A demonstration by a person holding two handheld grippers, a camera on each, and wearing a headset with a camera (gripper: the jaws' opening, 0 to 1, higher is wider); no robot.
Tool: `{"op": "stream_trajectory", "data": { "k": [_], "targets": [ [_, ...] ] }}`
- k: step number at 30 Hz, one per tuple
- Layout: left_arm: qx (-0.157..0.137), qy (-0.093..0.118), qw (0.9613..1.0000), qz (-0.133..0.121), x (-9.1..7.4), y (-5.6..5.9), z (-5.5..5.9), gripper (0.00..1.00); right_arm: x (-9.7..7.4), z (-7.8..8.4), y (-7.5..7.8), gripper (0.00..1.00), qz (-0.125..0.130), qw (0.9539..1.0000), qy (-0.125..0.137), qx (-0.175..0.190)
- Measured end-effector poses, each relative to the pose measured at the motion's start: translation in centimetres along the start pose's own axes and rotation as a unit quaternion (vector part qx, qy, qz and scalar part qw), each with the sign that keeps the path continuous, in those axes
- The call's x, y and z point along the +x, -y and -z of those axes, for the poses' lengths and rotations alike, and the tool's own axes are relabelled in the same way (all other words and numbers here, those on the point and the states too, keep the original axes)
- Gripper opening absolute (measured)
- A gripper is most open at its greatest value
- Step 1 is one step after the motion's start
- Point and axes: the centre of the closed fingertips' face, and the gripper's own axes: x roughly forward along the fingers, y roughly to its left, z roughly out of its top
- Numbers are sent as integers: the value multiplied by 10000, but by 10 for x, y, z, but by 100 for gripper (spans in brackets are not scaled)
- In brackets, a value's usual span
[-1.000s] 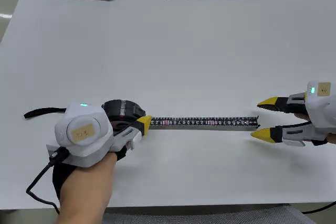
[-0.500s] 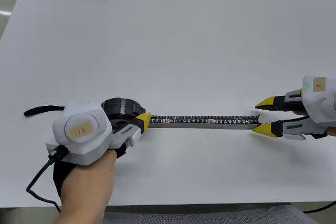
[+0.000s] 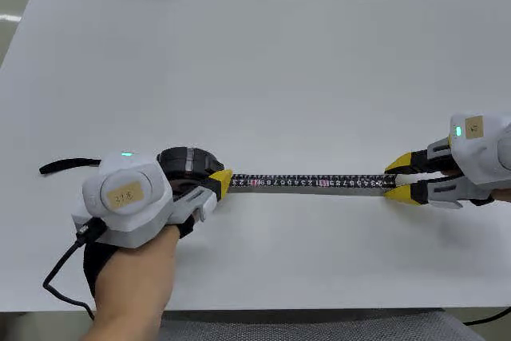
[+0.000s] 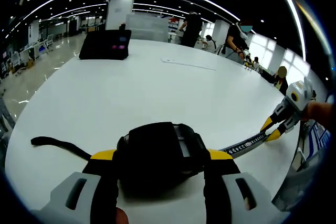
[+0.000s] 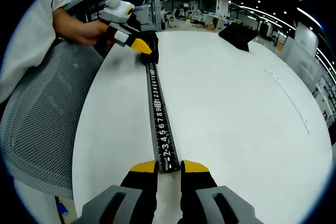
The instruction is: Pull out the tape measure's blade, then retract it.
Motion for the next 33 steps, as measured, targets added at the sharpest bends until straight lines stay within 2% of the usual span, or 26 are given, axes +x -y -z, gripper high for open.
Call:
{"op": "stream_trajectory", "data": {
  "k": [11,23,33],
  "targets": [
    [-50,-22,10000,4,0,1,0,62,0,2,1,12,4,9999,-40,-117],
    [-415,25,9991,21,-1,-1,2,62,1,1,0,11,18,10000,-46,-58],
    [-511,47,9987,42,-2,-1,2,61,1,1,1,11,18,10000,-51,-37]
  ]
}}
